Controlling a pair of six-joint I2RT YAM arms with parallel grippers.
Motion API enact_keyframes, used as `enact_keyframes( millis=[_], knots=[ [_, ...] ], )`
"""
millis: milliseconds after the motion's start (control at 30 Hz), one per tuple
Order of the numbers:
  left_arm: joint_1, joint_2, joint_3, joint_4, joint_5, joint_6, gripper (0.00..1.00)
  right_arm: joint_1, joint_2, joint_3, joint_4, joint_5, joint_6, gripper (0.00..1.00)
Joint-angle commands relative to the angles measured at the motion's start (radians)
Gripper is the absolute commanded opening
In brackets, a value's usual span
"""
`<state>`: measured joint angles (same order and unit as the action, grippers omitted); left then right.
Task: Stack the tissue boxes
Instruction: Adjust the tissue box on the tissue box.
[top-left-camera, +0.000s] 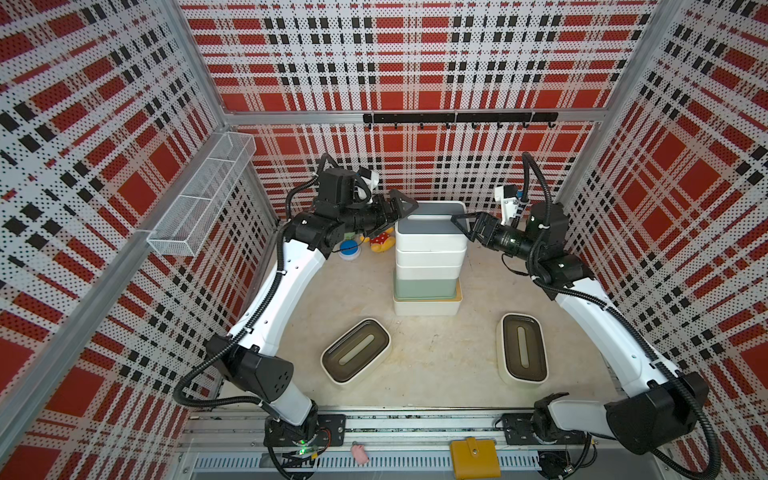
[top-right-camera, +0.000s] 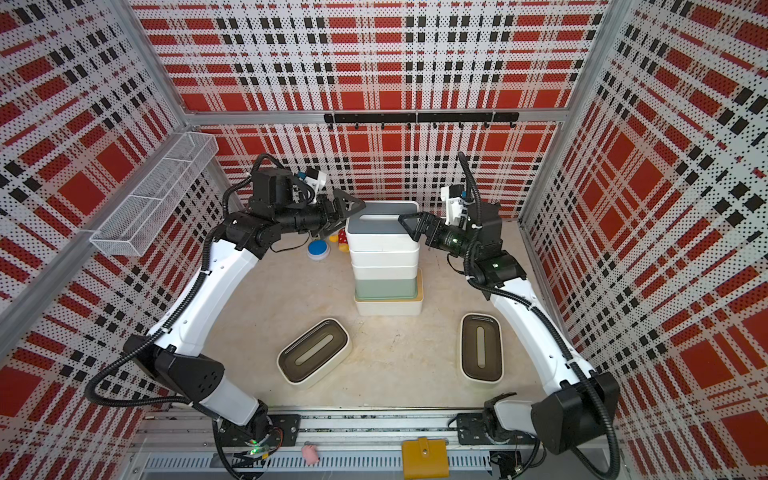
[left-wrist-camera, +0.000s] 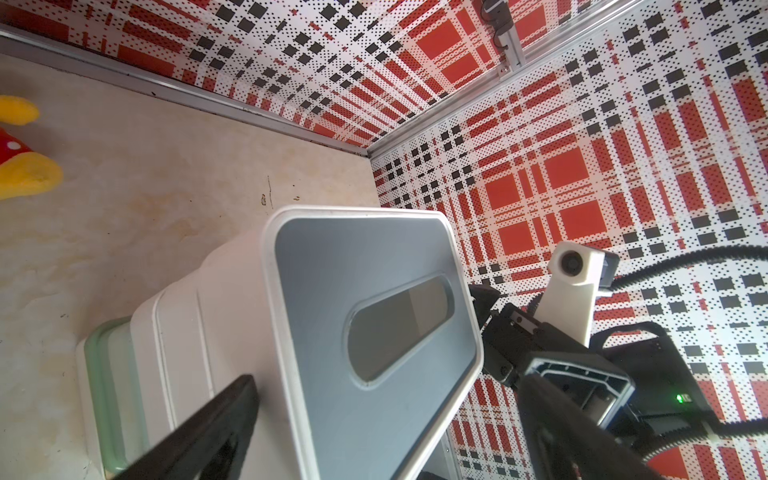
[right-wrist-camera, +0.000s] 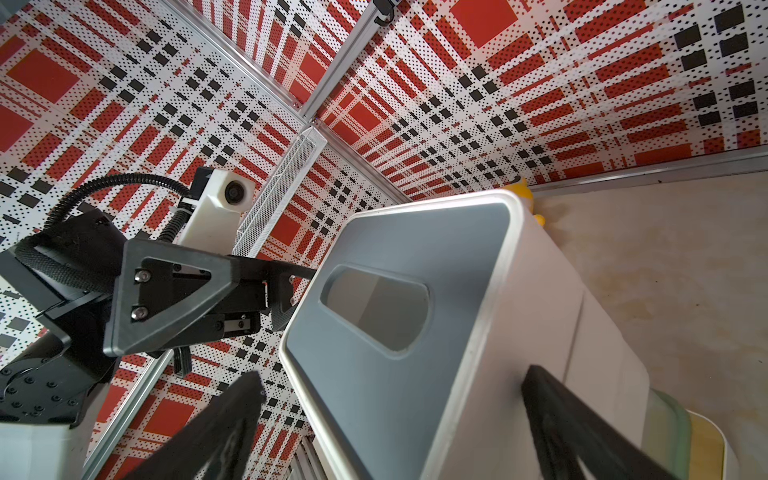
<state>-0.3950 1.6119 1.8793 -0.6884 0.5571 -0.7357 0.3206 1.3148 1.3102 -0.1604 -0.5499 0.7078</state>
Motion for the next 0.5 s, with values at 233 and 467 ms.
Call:
enact_keyframes(
  millis=[233, 467],
  knots=[
    [-0.006, 0.000, -0.015, 0.026, 0.040, -0.007, 1.00, 0.021, -0.018, -0.005, 0.052, -0.026, 0.012, 1.00],
    [-0.007, 0.000, -0.026, 0.028, 0.040, -0.007, 0.99, 0.021, -0.034, -0.011, 0.030, 0.005, -0.004, 1.00]
  ],
)
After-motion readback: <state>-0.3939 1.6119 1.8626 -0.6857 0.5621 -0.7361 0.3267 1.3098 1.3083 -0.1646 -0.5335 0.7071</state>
